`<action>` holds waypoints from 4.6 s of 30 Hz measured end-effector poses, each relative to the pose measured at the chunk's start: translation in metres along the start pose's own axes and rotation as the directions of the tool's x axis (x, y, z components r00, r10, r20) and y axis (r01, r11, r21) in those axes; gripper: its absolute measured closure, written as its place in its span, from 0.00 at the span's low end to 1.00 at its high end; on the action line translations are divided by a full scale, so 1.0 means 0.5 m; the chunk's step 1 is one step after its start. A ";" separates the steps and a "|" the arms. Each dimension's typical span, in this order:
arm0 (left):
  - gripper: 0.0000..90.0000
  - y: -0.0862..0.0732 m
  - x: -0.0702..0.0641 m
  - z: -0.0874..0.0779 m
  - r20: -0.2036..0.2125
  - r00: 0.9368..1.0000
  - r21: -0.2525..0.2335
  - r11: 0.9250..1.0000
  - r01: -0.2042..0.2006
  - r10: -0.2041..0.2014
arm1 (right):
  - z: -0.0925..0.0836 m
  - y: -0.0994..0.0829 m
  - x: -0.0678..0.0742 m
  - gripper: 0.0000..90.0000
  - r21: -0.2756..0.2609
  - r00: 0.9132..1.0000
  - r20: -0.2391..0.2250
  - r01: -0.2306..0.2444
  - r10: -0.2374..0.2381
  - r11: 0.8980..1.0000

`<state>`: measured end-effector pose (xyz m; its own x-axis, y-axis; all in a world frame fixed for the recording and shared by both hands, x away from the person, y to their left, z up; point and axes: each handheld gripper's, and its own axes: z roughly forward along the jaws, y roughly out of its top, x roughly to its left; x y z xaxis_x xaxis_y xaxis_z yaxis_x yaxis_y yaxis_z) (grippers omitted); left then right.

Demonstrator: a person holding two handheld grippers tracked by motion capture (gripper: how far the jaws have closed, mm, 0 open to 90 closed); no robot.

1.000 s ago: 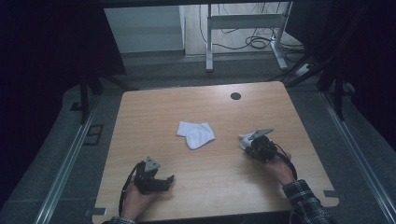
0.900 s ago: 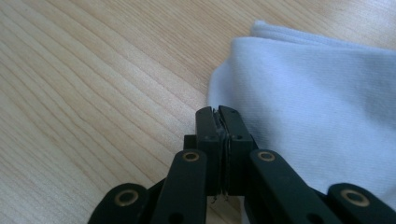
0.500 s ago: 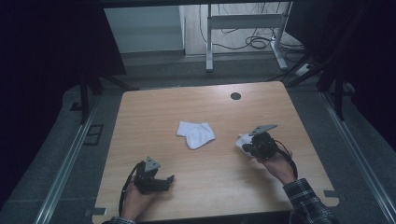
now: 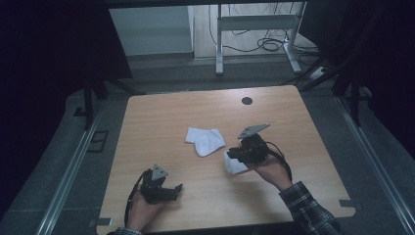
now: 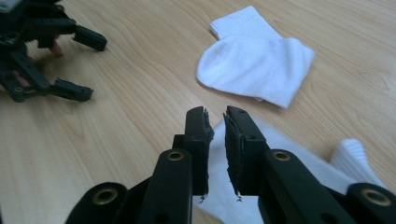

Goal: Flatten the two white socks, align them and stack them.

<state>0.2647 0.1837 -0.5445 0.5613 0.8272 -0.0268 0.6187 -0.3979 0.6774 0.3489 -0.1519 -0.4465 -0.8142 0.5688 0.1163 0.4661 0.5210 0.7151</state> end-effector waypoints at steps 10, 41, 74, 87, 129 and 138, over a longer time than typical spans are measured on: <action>0.24 0.042 -0.014 0.007 0.033 0.999 0.038 0.999 0.034 -0.035 | -0.032 -0.052 -0.058 0.78 0.006 0.994 0.105 -0.040 0.039 0.999; 0.14 0.196 -0.136 0.146 -0.094 0.984 0.076 0.987 -0.145 0.152 | 0.006 -0.135 -0.168 0.60 0.022 0.968 0.214 -0.137 0.129 0.990; 0.15 0.144 -0.028 0.094 -0.132 0.991 0.043 0.999 -0.007 0.013 | 0.031 -0.141 -0.189 0.58 0.066 0.945 0.300 -0.159 0.132 0.985; 0.18 0.146 -0.014 0.097 -0.123 0.992 0.057 0.998 0.018 -0.011 | 0.007 -0.170 -0.156 0.56 0.115 0.957 0.271 -0.142 0.106 0.983; 0.94 0.349 -0.007 0.153 0.071 0.994 0.008 0.996 0.086 -0.087 | -0.038 -0.246 -0.211 0.37 0.013 0.955 0.272 -0.126 0.118 0.992; 0.94 0.449 -0.060 0.120 0.082 0.996 -0.049 0.999 -0.013 0.017 | -0.037 -0.251 -0.211 0.35 -0.007 0.957 0.268 -0.114 0.112 0.993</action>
<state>0.4198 0.0459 -0.4356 0.6149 0.7850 -0.0759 0.5839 -0.3884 0.7129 0.3699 -0.2891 -0.5359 -0.6345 0.7729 0.0068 0.5536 0.4483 0.7018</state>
